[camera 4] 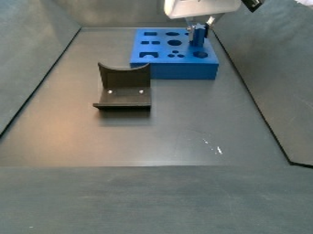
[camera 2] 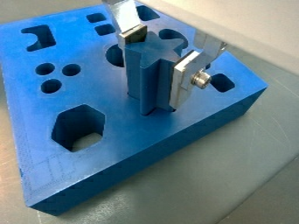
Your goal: Insert the star object.
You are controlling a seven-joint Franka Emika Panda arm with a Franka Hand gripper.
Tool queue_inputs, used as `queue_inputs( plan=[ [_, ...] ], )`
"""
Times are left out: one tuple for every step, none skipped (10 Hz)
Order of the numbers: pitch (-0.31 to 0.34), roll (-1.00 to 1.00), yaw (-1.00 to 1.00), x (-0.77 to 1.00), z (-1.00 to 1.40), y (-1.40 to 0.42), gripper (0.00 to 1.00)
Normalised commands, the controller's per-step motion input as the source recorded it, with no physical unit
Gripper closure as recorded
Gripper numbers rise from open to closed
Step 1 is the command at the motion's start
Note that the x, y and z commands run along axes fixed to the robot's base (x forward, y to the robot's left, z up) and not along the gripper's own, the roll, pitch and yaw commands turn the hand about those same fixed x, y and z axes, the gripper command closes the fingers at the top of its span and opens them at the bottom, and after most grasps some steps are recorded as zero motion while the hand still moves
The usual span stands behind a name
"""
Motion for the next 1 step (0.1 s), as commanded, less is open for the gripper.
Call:
queue_inputs(
  plan=[
    [-0.247, 0.00, 0.00, -0.10, -0.29, 0.00, 1.00]
  ],
)
